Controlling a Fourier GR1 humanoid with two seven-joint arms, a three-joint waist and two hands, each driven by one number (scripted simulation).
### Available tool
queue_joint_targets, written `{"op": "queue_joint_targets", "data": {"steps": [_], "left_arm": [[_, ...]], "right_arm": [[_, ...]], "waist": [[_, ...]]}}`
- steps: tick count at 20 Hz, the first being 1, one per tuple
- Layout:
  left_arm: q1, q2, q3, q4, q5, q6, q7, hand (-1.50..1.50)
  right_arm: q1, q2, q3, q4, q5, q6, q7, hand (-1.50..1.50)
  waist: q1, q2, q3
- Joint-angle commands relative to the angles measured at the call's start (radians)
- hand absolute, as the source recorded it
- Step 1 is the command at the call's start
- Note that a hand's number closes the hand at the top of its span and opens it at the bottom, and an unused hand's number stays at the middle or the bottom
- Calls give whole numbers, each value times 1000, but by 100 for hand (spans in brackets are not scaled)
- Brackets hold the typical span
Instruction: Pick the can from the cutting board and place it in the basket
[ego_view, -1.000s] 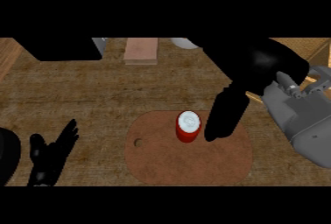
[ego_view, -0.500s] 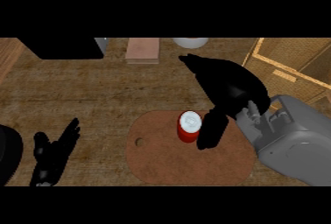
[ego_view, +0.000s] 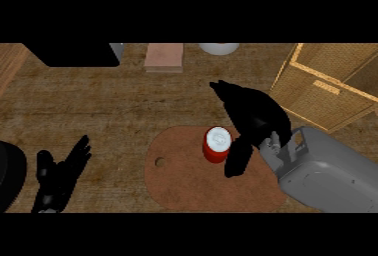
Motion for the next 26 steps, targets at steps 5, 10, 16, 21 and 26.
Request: {"op": "queue_joint_targets", "data": {"steps": [5, 10, 16, 21, 26], "left_arm": [[28, 23, 27, 21, 21, -56, 48, 0], [46, -15, 2, -13, -21, -13, 68, 0], [18, -27, 25, 46, -24, -53, 30, 0], [14, -65, 0, 68, -78, -21, 26, 0], [-5, -76, 19, 87, -73, -27, 22, 0]], "right_arm": [[96, 65, 26, 33, 139, -16, 45, -150], [146, 97, 14, 27, 204, -23, 49, -150], [172, 169, 9, 138, 287, -20, -43, -150], [151, 232, -16, 192, 322, 8, -29, -150], [221, 194, -7, 180, 312, 61, -33, -150]], "waist": [[6, 6, -7], [5, 5, -7], [8, 8, -7], [8, 8, -8], [-1, 8, -8]]}}
